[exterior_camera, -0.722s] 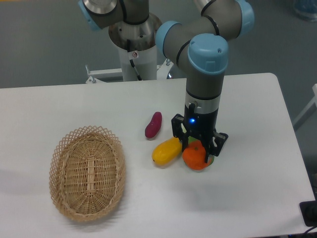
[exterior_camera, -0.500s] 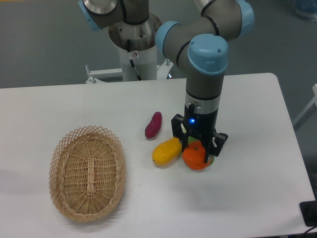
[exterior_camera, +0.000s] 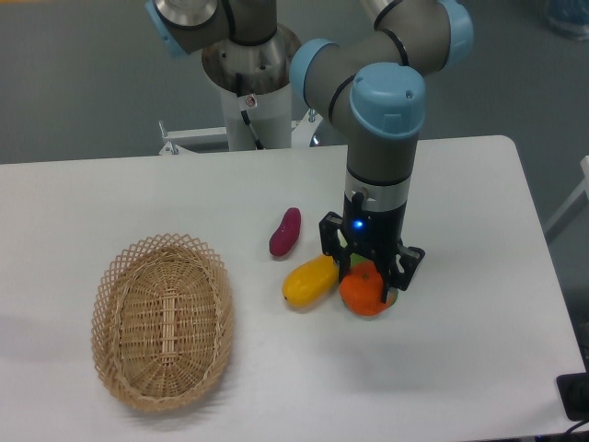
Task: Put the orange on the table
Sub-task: 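Close the gripper around the orange beside the yellow mango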
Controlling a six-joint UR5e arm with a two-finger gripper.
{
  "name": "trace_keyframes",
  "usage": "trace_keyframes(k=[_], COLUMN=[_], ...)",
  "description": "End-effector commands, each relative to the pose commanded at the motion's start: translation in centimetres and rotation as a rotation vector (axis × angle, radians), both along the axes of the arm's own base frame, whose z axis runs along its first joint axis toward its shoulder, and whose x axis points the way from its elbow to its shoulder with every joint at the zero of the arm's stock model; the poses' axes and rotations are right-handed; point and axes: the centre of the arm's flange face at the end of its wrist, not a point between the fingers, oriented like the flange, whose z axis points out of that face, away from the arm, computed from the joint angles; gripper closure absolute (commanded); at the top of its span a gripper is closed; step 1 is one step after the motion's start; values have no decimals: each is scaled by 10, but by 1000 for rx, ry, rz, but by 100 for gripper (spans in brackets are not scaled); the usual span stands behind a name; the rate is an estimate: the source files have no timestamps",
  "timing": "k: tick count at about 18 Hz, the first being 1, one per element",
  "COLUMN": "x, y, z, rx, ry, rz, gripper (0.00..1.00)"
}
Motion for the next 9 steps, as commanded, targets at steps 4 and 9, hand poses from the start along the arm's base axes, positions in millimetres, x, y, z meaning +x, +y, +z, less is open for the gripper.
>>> trace_keyframes(k=[4,9], x=[-2,0], y=[4,33], z=[-3,-26], rx=[2,21], ry=[-12,-87], rz=[26,204], gripper=[33,33])
